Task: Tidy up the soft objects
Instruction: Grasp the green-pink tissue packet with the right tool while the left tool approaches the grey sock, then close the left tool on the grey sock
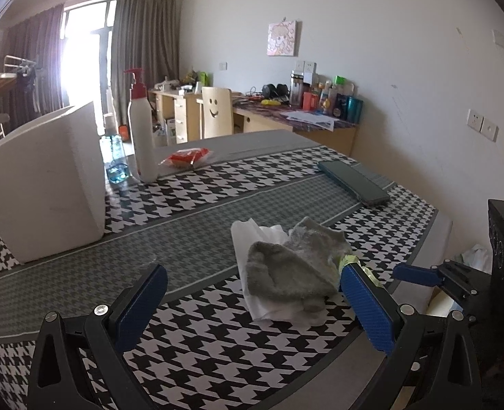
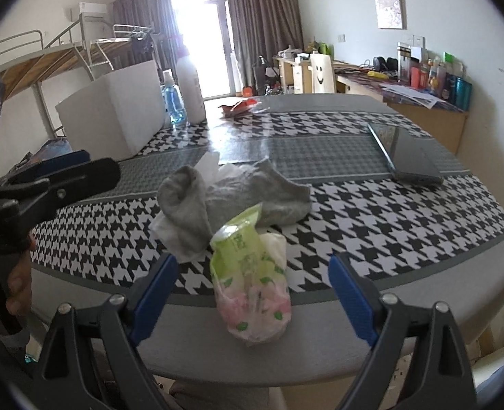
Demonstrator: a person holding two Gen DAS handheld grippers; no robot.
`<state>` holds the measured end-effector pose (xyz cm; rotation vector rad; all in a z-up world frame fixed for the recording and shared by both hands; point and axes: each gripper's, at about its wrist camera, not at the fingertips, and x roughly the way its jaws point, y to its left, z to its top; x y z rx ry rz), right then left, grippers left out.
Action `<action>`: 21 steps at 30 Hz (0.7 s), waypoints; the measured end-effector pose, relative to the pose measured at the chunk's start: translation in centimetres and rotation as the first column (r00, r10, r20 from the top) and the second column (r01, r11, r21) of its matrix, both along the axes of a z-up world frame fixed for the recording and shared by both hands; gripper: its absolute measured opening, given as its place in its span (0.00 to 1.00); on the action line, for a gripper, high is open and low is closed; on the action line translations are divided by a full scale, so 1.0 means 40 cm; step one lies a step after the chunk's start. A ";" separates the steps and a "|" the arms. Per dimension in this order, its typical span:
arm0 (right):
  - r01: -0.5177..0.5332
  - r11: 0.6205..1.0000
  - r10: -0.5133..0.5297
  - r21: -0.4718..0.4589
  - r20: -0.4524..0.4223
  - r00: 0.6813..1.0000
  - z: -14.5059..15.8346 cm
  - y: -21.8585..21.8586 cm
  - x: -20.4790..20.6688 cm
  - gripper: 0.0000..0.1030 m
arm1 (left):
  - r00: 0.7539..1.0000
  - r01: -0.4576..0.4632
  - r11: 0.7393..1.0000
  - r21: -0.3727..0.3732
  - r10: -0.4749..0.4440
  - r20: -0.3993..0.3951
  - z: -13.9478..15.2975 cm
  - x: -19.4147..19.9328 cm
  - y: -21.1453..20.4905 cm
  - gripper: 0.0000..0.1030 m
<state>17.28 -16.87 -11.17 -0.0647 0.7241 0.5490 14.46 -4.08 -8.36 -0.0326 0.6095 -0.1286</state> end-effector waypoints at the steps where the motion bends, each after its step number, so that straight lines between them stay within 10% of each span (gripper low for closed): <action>1: -0.003 1.000 0.003 -0.004 -0.002 1.000 -0.003 0.002 -0.001 0.85 | 1.000 0.004 1.000 -0.001 -0.004 -0.003 -0.001 0.001 -0.003 0.99; 21: -0.015 1.000 0.015 0.009 -0.031 0.999 -0.012 -0.024 0.010 0.36 | 0.999 0.041 0.999 0.031 -0.040 -0.021 -0.016 0.030 -0.057 0.99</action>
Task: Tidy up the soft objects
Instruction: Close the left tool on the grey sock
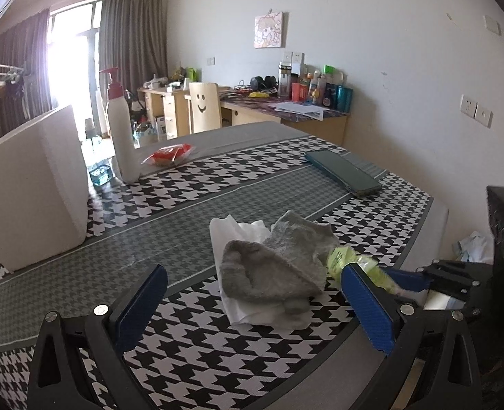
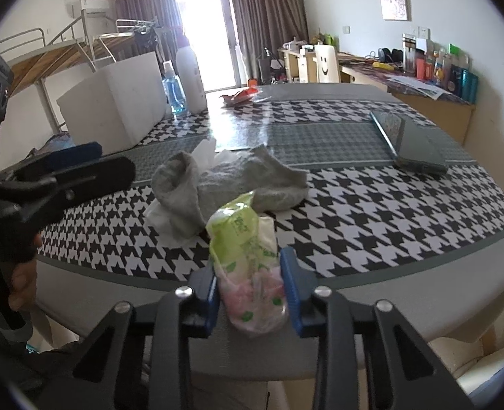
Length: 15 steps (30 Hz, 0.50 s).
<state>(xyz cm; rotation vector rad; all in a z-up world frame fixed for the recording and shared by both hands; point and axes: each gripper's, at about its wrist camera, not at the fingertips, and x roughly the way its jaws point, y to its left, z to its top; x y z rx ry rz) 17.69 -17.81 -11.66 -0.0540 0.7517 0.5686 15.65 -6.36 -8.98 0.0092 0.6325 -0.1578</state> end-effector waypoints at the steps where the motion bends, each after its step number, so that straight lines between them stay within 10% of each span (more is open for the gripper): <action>1: 0.003 1.000 -0.003 0.007 0.003 1.000 0.005 -0.003 0.000 0.36 | 1.000 0.001 1.000 0.001 -0.001 0.002 0.000 0.003 -0.002 0.99; 15: 0.111 0.993 -0.111 0.045 0.011 0.994 0.045 -0.079 0.012 0.36 | 0.997 0.081 0.996 0.026 -0.081 -0.018 -0.013 0.028 -0.071 0.89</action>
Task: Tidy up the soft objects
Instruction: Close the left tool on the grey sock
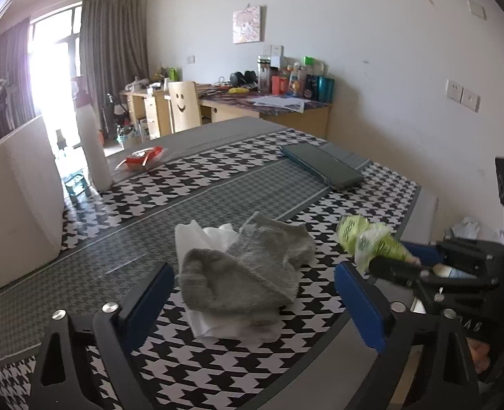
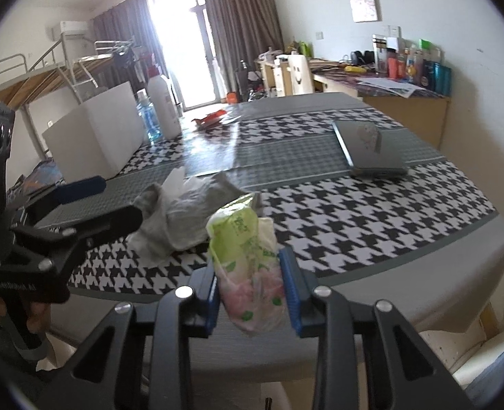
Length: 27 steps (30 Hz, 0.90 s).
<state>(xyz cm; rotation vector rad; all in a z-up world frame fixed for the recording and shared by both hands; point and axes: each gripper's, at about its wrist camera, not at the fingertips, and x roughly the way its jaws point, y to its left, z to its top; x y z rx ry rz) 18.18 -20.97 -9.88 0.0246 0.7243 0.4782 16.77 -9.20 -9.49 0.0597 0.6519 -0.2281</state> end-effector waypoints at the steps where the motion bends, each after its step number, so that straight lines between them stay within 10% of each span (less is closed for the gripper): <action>1: 0.006 1.000 -0.006 0.003 0.000 1.000 0.001 -0.006 -0.001 0.36 | 1.000 0.009 1.000 0.003 -0.009 -0.007 -0.003 0.001 -0.006 0.86; 14: 0.040 0.998 -0.039 0.039 -0.017 0.999 -0.009 -0.047 0.013 0.36 | 0.990 0.043 0.995 0.087 -0.031 -0.136 -0.072 0.045 -0.064 0.39; 27: 0.026 0.997 -0.025 0.069 -0.027 0.999 -0.011 -0.053 0.014 0.36 | 0.987 0.025 0.980 0.196 0.007 -0.162 -0.101 0.051 -0.069 0.34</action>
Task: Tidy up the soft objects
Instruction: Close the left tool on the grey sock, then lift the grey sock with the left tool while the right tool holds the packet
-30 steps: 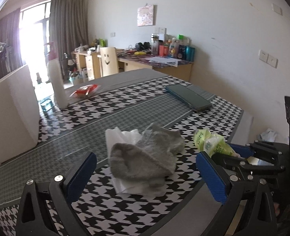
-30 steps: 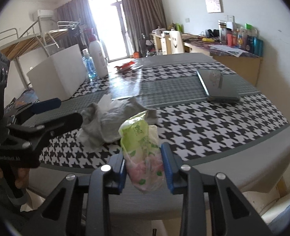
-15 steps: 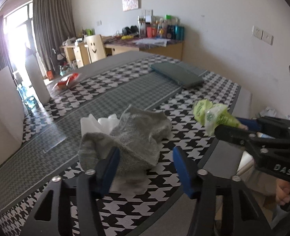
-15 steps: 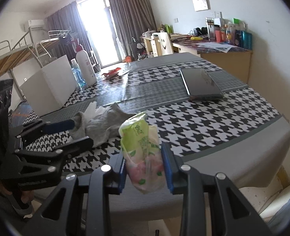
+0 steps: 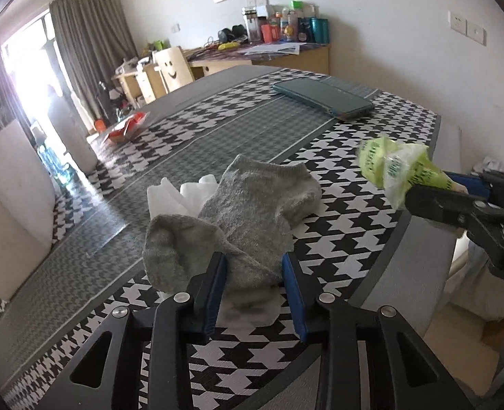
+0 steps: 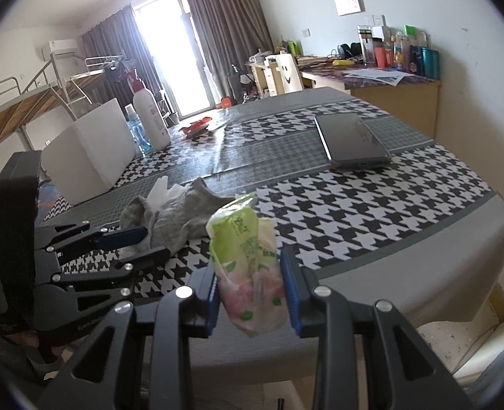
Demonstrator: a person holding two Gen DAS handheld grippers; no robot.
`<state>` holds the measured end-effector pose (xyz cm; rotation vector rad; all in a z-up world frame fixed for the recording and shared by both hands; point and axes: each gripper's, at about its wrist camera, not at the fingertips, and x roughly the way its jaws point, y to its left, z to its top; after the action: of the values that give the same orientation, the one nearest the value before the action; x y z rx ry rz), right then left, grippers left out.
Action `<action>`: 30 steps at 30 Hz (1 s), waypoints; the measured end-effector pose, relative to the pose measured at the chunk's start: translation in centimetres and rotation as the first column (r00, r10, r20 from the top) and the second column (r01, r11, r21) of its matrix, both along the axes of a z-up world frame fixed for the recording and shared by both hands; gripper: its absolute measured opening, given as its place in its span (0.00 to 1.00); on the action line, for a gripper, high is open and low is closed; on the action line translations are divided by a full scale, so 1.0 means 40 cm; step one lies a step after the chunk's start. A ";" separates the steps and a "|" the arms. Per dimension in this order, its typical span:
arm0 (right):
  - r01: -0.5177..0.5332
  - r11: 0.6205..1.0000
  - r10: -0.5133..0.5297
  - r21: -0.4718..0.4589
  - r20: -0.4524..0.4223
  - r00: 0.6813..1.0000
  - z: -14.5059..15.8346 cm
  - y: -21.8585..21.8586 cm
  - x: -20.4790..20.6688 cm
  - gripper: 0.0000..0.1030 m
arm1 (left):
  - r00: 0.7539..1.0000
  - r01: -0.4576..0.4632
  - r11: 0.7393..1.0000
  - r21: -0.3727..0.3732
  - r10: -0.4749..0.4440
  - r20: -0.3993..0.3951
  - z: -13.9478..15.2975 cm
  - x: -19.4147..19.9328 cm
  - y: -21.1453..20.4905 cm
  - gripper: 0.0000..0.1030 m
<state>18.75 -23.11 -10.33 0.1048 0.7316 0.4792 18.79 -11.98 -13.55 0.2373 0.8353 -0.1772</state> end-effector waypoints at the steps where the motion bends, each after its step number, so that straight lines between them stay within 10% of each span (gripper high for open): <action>1: -0.002 1.000 0.002 -0.001 0.000 1.000 0.000 0.001 -0.001 0.36 | 1.000 -0.004 1.000 -0.001 0.004 -0.002 0.000 0.002 0.003 0.29; 16: -0.010 1.000 0.010 0.004 0.010 1.000 0.011 0.009 -0.001 0.36 | 0.999 0.007 0.983 -0.181 -0.001 0.037 0.103 -0.023 0.067 0.18; 30: -0.022 1.000 0.022 0.005 0.026 0.999 0.026 0.031 -0.011 0.36 | 0.997 0.037 0.987 -0.159 -0.027 0.065 0.133 -0.052 0.092 0.25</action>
<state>18.33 -21.88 -9.29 0.0957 0.7066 0.5025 16.72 -8.29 -8.24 0.1048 0.7506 -0.2648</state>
